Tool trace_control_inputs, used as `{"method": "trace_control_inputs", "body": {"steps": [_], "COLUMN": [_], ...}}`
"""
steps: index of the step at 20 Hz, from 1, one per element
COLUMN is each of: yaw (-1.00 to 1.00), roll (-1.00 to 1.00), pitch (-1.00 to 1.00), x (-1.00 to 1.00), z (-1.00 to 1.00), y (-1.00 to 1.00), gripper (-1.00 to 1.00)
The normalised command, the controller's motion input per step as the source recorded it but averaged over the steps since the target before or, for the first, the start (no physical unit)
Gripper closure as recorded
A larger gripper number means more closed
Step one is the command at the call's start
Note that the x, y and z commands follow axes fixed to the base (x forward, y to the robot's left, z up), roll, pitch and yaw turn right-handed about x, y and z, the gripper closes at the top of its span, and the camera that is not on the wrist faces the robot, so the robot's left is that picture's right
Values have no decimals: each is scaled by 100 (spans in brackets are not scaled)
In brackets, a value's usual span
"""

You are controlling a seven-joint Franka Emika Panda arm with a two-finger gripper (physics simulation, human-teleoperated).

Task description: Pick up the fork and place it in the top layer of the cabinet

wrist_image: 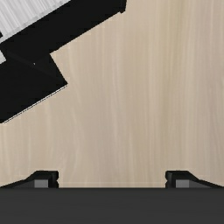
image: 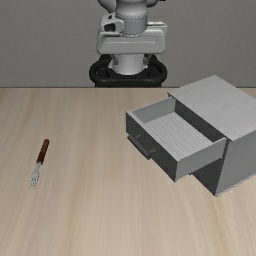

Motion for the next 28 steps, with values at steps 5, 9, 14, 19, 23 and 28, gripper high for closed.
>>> {"method": "trace_control_inputs", "body": {"steps": [5, 9, 14, 19, 23, 28], "yaw": [0, 0, 0, 0, 0, 0], "roll": [0, 0, 0, 0, 0, 0], "pitch": [0, 0, 0, 0, 0, 0], "x": [0, 0, 0, 0, 25, 100], "z": [0, 0, 0, 0, 0, 0], "y": [-100, -100, -100, -100, -75, 0], "gripper": [-100, -100, -100, -100, -100, -100]}}
